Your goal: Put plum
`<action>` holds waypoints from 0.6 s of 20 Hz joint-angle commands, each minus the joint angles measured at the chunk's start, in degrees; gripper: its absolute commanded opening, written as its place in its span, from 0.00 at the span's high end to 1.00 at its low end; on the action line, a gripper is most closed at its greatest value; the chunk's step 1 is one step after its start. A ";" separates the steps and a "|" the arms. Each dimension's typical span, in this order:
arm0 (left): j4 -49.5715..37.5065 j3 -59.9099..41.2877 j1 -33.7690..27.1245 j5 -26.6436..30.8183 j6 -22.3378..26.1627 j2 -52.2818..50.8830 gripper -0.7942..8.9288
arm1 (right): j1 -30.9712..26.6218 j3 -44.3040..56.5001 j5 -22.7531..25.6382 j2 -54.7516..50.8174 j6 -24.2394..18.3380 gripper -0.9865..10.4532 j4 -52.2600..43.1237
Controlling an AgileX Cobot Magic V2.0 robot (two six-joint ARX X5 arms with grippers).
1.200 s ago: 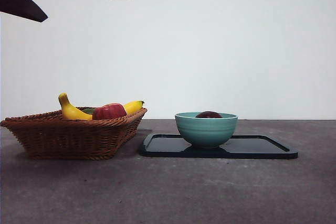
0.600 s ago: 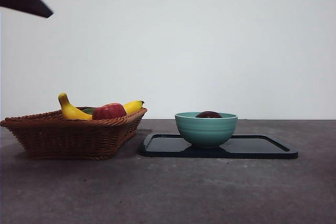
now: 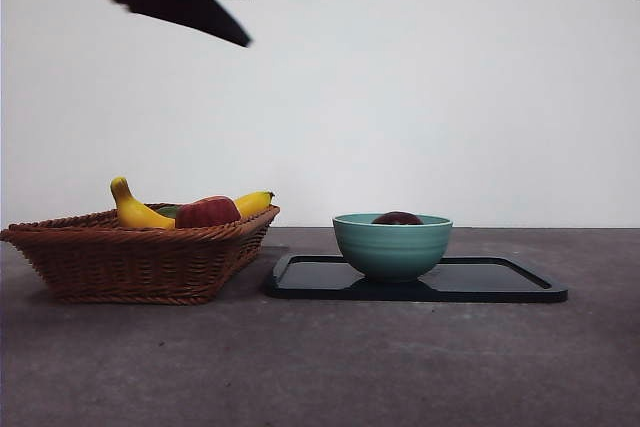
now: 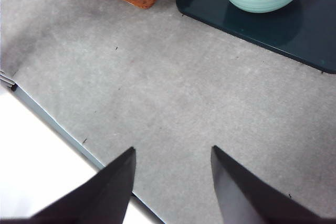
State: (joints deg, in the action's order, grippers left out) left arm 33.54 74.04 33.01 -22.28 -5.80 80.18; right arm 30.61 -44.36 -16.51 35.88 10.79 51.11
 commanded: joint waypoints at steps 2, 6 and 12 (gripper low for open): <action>-0.39 10.88 1.51 1.73 2.12 11.52 0.53 | 0.39 -0.28 -0.17 0.28 0.44 0.71 -0.50; -0.55 20.41 2.86 5.75 4.11 22.82 0.53 | 0.39 -0.28 -0.17 0.28 0.44 0.71 -0.46; -3.41 26.95 4.22 7.96 6.86 34.82 0.53 | 0.39 -0.28 -0.20 0.28 0.42 0.71 -0.39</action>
State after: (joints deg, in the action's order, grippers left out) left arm 30.33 99.26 36.58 -14.57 -0.38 113.62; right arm 30.61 -44.36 -16.51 35.88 10.79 51.13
